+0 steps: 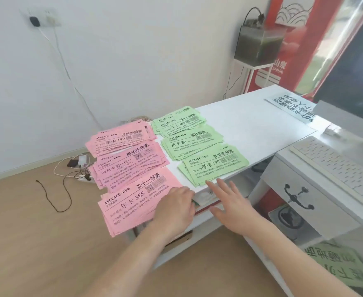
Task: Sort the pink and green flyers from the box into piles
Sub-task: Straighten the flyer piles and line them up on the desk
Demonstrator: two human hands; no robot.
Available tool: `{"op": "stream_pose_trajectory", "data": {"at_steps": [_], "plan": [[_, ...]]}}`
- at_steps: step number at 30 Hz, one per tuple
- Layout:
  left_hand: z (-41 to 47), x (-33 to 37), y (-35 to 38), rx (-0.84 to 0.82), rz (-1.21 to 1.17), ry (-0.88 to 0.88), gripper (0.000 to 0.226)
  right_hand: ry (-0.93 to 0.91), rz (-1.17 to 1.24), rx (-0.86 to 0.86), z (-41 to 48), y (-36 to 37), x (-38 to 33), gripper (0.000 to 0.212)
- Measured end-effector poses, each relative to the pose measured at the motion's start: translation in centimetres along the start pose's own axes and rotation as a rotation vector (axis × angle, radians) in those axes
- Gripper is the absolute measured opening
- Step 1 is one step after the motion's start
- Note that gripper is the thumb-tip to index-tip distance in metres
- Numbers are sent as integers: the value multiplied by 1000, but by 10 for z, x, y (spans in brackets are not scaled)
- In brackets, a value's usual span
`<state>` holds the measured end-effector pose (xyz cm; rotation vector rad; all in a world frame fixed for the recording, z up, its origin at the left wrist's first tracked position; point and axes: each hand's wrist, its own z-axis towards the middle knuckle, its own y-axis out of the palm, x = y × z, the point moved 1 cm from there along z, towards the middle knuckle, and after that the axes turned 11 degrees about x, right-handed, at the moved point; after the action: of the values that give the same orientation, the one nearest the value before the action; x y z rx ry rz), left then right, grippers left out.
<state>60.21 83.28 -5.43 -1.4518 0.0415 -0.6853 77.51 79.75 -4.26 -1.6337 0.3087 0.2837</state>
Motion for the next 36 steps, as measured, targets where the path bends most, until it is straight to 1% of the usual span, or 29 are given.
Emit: {"op": "stream_pose_trajectory", "data": {"at_steps": [4,6,8,10,14,16,17,18,20,21,22,24,25,26,27,29,32,34,36], "plan": [[49,13,24,-112,120,51,56,88,-77,-12,29,-18,28,66],[72,17,36,-164,186,37,72,117,-84,-34,48,-22,42,67],[94,21,47,-195,227,-6,81,131,-68,-55,69,-24,56,68],[108,22,55,-216,275,-28,80,149,-43,-50,90,-27,74,68],[106,29,62,-253,325,-22,68,220,32,-15,125,-33,116,74],[99,35,62,-262,308,-56,63,190,36,8,134,-33,130,79],[96,37,62,-241,282,-83,60,163,22,31,137,-34,134,81],[95,36,62,-186,239,-114,60,140,4,55,139,-34,137,82],[100,34,59,-44,187,-186,65,120,-19,88,146,-36,143,80],[103,32,58,-14,198,-215,67,123,-7,94,150,-37,144,79],[106,29,60,-44,215,-238,71,140,30,89,152,-36,145,78],[110,29,68,-235,230,-311,92,195,144,71,157,-32,143,73],[112,32,71,-312,275,-313,100,216,189,62,157,-28,142,71],[114,36,74,-334,318,-287,104,233,221,58,157,-26,141,70],[114,40,76,-337,350,-267,103,258,254,63,156,-24,141,69],[113,46,77,-347,384,-247,94,344,329,89,152,-23,146,69],[112,47,73,-369,386,-224,85,468,413,89,140,-23,157,67],[113,46,70,-387,366,-203,81,560,564,46,134,-23,161,66],[113,44,67,-395,353,-190,79,650,795,6,135,-27,159,62]]}}
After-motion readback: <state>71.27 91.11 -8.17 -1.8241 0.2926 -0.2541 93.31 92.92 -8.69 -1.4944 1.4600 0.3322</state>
